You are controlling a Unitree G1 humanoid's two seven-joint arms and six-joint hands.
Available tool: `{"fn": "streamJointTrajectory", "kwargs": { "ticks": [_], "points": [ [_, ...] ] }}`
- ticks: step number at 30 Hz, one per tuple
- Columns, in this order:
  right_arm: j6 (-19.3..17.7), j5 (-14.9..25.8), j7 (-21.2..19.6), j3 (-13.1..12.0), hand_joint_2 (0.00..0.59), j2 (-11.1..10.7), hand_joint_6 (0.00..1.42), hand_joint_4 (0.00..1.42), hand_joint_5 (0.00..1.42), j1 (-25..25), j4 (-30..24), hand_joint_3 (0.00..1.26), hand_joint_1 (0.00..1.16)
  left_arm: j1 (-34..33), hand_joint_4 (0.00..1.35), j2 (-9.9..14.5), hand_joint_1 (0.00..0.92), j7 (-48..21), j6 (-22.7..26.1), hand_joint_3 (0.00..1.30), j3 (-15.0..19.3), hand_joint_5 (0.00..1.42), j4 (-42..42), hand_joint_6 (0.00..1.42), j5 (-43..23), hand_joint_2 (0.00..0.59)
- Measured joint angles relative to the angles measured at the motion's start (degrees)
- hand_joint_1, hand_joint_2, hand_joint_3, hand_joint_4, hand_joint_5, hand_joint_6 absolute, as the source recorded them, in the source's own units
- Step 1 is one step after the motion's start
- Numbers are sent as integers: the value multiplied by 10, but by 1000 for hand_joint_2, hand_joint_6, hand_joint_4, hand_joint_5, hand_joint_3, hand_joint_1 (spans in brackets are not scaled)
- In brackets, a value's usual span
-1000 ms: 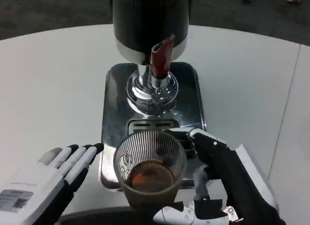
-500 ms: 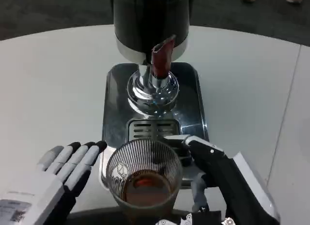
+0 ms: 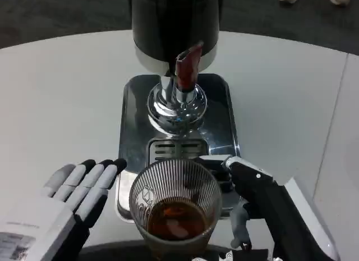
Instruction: Grasp the cup under the faucet to collect the drink, then remove the cup.
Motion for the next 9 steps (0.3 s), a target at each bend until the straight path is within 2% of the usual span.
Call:
{"fn": "streamJointTrajectory", "kwargs": {
  "ticks": [9],
  "points": [
    [0,1,0,-8,184,0,1379,1067,1071,-8,0,817,1017,-8,0,0,0,-5,9,0,-2,0,0,0,0,101]
  ]
}}
